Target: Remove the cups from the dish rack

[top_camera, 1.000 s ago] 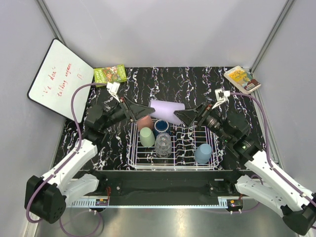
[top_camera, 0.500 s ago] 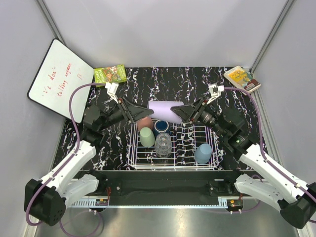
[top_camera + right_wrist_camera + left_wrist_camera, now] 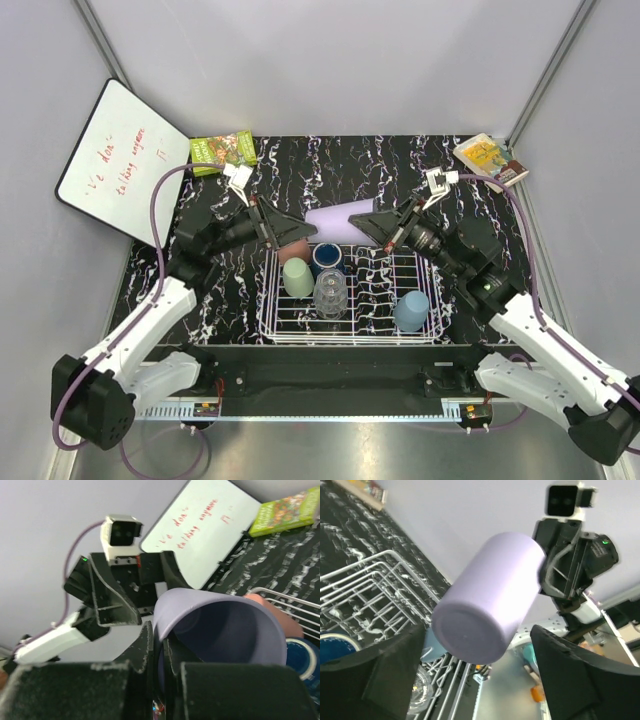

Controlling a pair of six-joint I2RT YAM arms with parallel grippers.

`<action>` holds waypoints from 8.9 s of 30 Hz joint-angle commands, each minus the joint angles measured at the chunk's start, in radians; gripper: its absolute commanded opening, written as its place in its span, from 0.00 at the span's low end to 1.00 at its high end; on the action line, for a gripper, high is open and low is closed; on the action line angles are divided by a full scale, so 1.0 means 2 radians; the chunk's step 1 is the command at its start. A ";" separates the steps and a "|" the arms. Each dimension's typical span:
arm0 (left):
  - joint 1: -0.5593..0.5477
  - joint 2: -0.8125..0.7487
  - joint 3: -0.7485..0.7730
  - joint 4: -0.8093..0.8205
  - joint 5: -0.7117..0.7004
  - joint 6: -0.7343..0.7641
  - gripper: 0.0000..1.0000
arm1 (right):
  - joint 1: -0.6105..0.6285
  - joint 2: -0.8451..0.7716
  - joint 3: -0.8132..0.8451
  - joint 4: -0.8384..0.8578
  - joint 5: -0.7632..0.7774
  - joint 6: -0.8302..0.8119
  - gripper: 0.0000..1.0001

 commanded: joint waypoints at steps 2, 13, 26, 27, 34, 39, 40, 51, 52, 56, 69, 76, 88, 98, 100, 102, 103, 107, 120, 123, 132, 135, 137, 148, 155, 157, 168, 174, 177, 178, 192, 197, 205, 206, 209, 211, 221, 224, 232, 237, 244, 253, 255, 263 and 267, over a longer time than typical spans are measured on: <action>0.005 -0.002 0.073 -0.131 -0.047 0.094 0.99 | 0.002 -0.028 0.035 -0.086 0.051 -0.070 0.00; 0.012 -0.038 0.103 -0.279 -0.212 0.137 0.99 | 0.001 0.016 0.189 -0.336 0.350 -0.173 0.00; 0.012 -0.046 0.095 -0.443 -0.322 0.150 0.99 | -0.117 0.386 0.517 -0.491 0.439 -0.225 0.00; 0.012 -0.047 0.092 -0.446 -0.324 0.151 0.99 | -0.134 0.397 0.524 -0.498 0.416 -0.216 0.00; 0.012 -0.051 0.080 -0.451 -0.329 0.160 0.99 | -0.219 0.484 0.562 -0.502 0.315 -0.191 0.00; 0.012 -0.040 0.074 -0.451 -0.335 0.168 0.99 | -0.232 0.538 0.586 -0.502 0.295 -0.191 0.00; 0.012 -0.037 0.072 -0.451 -0.335 0.168 0.99 | -0.235 0.552 0.591 -0.502 0.291 -0.190 0.00; 0.012 -0.006 0.064 -0.444 -0.339 0.170 0.99 | -0.258 0.631 0.595 -0.462 0.268 -0.190 0.00; 0.012 -0.004 0.064 -0.444 -0.340 0.170 0.99 | -0.259 0.639 0.595 -0.460 0.269 -0.191 0.00; 0.012 0.007 0.066 -0.441 -0.341 0.173 0.99 | -0.264 0.651 0.588 -0.449 0.266 -0.192 0.00; 0.012 0.019 0.067 -0.439 -0.343 0.171 0.99 | -0.266 0.675 0.583 -0.452 0.285 -0.193 0.01; 0.012 0.016 0.065 -0.439 -0.341 0.172 0.99 | -0.266 0.681 0.596 -0.502 0.310 -0.176 0.00; 0.012 0.024 0.068 -0.440 -0.330 0.165 0.99 | -0.265 0.625 0.570 -0.553 0.337 -0.155 0.00; 0.012 0.029 0.070 -0.437 -0.322 0.166 0.99 | -0.265 0.625 0.524 -0.551 0.327 -0.155 0.01; 0.012 0.026 0.070 -0.437 -0.324 0.166 0.99 | -0.265 0.619 0.520 -0.539 0.322 -0.157 0.12; 0.012 0.025 0.068 -0.437 -0.327 0.166 0.99 | -0.265 0.612 0.520 -0.535 0.322 -0.158 0.26; 0.011 0.023 0.067 -0.437 -0.326 0.166 0.99 | -0.266 0.609 0.521 -0.534 0.322 -0.159 0.30; 0.012 0.023 0.067 -0.436 -0.325 0.166 0.99 | -0.265 0.589 0.523 -0.531 0.323 -0.160 0.45; 0.011 0.012 0.074 -0.436 -0.335 0.173 0.99 | -0.264 0.474 0.504 -0.473 0.280 -0.167 0.77; 0.012 0.012 0.080 -0.437 -0.341 0.179 0.99 | -0.255 0.427 0.482 -0.449 0.266 -0.177 1.00; 0.008 0.018 0.125 -0.470 -0.386 0.219 0.99 | -0.230 0.251 0.310 -0.342 0.162 -0.151 1.00; -0.007 0.027 0.141 -0.496 -0.446 0.235 0.99 | -0.215 0.182 0.218 -0.272 0.153 -0.106 1.00; -0.017 0.035 0.148 -0.513 -0.475 0.239 0.99 | -0.204 0.119 0.137 -0.204 0.151 -0.090 1.00; -0.133 0.014 0.125 -0.483 -0.599 0.246 0.99 | -0.101 -0.026 0.064 -0.268 0.176 -0.133 1.00; -0.133 0.095 0.179 -0.495 -0.582 0.261 0.99 | -0.053 -0.007 0.094 -0.372 0.248 -0.156 1.00; -0.133 0.111 0.190 -0.494 -0.573 0.257 0.99 | -0.026 0.009 0.118 -0.389 0.306 -0.166 1.00; -0.132 0.111 0.199 -0.487 -0.565 0.238 0.99 | -0.008 0.012 0.116 -0.353 0.290 -0.202 1.00; -0.133 0.062 0.185 -0.488 -0.572 0.242 0.99 | 0.002 0.065 0.196 -0.405 0.434 -0.259 1.00; -0.133 0.045 0.184 -0.491 -0.576 0.249 0.99 | 0.002 0.121 0.253 -0.458 0.593 -0.299 1.00; -0.133 0.042 0.183 -0.491 -0.576 0.250 0.99 | 0.002 0.131 0.264 -0.465 0.630 -0.311 1.00; -0.131 0.023 0.195 -0.492 -0.579 0.277 0.99 | 0.002 0.108 0.331 -0.427 0.410 -0.322 1.00; -0.104 0.037 0.196 -0.501 -0.557 0.269 0.99 | 0.002 0.065 0.236 -0.347 0.295 -0.254 1.00; -0.098 0.089 0.195 -0.501 -0.506 0.248 0.99 | 0.002 0.100 0.232 -0.380 0.273 -0.216 0.82; -0.100 0.094 0.193 -0.500 -0.506 0.245 0.98 | 0.002 0.102 0.225 -0.378 0.277 -0.216 0.84; -0.107 0.113 0.193 -0.500 -0.506 0.244 0.97 | 0.002 0.099 0.212 -0.375 0.287 -0.219 0.86; -0.112 0.124 0.197 -0.497 -0.512 0.243 0.97 | 0.002 0.099 0.206 -0.376 0.289 -0.219 0.86; -0.117 0.184 0.228 -0.494 -0.526 0.248 0.97 | 0.001 0.090 0.174 -0.360 0.284 -0.210 0.88; -0.118 0.201 0.235 -0.491 -0.529 0.250 0.97 | 0.001 0.089 0.169 -0.358 0.281 -0.210 0.88; -0.117 0.229 0.238 -0.486 -0.529 0.249 0.93 | 0.002 0.091 0.159 -0.349 0.284 -0.213 0.88; -0.117 0.221 0.238 -0.484 -0.532 0.253 0.48 | 0.002 0.092 0.155 -0.343 0.286 -0.212 0.87; -0.117 0.205 0.248 -0.489 -0.537 0.259 0.00 | 0.002 0.087 0.149 -0.339 0.288 -0.207 0.86; -0.118 0.152 0.346 -0.538 -0.555 0.286 0.00 | 0.001 0.074 0.146 -0.338 0.295 -0.206 0.86; -0.117 0.141 0.363 -0.544 -0.546 0.288 0.00 | 0.002 0.072 0.145 -0.337 0.293 -0.205 0.86; -0.116 0.082 0.322 -0.507 -0.488 0.256 0.00 | 0.002 0.060 0.130 -0.315 0.278 -0.189 0.86; -0.111 0.027 0.246 -0.425 -0.417 0.235 0.00 | 0.002 0.049 0.120 -0.289 0.246 -0.174 0.87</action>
